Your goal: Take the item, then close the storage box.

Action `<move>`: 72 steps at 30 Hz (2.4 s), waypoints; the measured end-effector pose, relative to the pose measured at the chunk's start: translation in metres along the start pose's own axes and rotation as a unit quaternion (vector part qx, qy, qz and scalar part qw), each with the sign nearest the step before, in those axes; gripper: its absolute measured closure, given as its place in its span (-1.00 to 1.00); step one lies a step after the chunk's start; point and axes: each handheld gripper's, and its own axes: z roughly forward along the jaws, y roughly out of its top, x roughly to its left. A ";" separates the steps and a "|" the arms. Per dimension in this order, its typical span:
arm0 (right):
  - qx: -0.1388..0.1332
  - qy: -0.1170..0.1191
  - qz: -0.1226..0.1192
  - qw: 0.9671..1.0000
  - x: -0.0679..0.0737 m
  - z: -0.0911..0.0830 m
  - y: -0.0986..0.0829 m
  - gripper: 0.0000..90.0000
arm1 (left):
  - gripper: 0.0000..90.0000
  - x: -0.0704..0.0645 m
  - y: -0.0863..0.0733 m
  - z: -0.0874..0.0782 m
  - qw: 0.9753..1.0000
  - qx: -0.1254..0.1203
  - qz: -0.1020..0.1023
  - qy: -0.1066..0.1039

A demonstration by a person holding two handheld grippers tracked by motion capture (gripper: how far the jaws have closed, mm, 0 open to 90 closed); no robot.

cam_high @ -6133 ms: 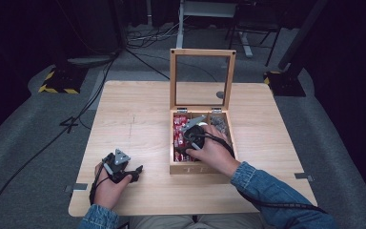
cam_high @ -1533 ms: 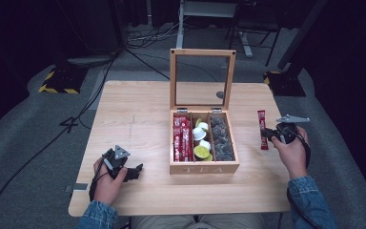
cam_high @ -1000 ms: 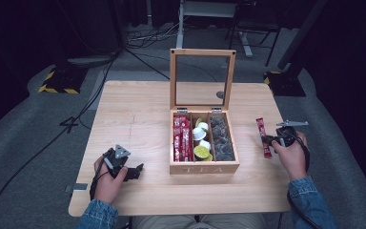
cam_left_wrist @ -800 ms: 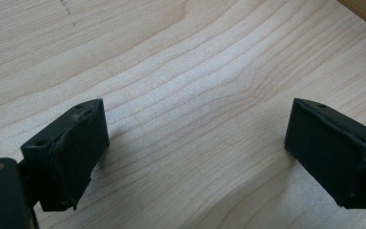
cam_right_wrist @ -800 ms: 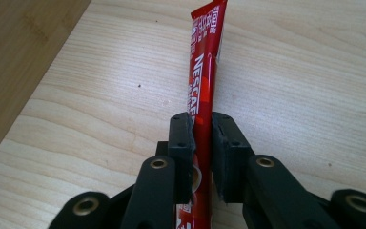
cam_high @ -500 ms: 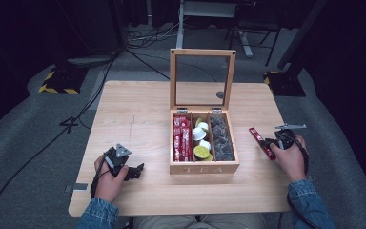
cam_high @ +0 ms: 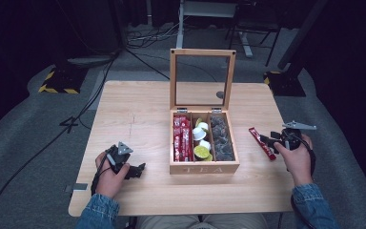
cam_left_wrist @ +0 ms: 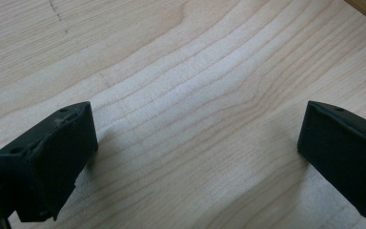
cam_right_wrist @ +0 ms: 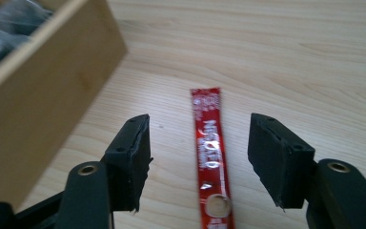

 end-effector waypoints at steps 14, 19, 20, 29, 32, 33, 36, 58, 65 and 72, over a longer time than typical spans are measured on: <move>-0.047 0.035 -0.063 0.996 0.026 -0.036 0.053 -0.12 | -1.00 0.000 0.002 0.002 1.000 0.001 -0.001 0.002; -0.062 0.052 -0.062 0.995 0.030 -0.041 0.067 -0.12 | -1.00 0.000 0.002 0.002 1.000 0.001 -0.001 0.002; -0.064 0.054 -0.062 0.995 0.031 -0.042 0.069 -0.12 | -1.00 0.000 0.002 0.002 1.000 0.001 -0.001 0.002; -0.078 0.068 -0.083 0.991 0.037 -0.043 0.100 -0.13 | -1.00 0.000 0.002 0.002 1.000 0.001 -0.001 0.002; -0.084 0.068 -0.085 0.991 0.039 -0.042 0.113 -0.13 | -1.00 0.000 0.002 0.002 1.000 0.001 -0.001 0.002; -0.086 0.069 -0.090 0.990 0.040 -0.041 0.119 -0.13 | -1.00 0.000 0.002 0.002 1.000 0.001 0.000 0.002; -0.087 0.069 -0.100 0.989 0.043 -0.038 0.132 -0.13 | -1.00 0.000 0.002 0.002 1.000 0.001 -0.001 0.002; -0.104 0.089 -0.106 0.985 0.054 0.001 0.211 -0.18 | -1.00 0.000 0.002 0.002 1.000 0.000 -0.002 0.002; -0.108 0.099 -0.103 0.984 0.057 0.018 0.230 -0.19 | -1.00 0.000 0.002 0.002 1.000 0.000 -0.004 0.001; -0.105 0.102 -0.103 0.984 0.055 0.041 0.239 -0.20 | -1.00 0.000 0.002 0.002 1.000 0.001 -0.003 0.002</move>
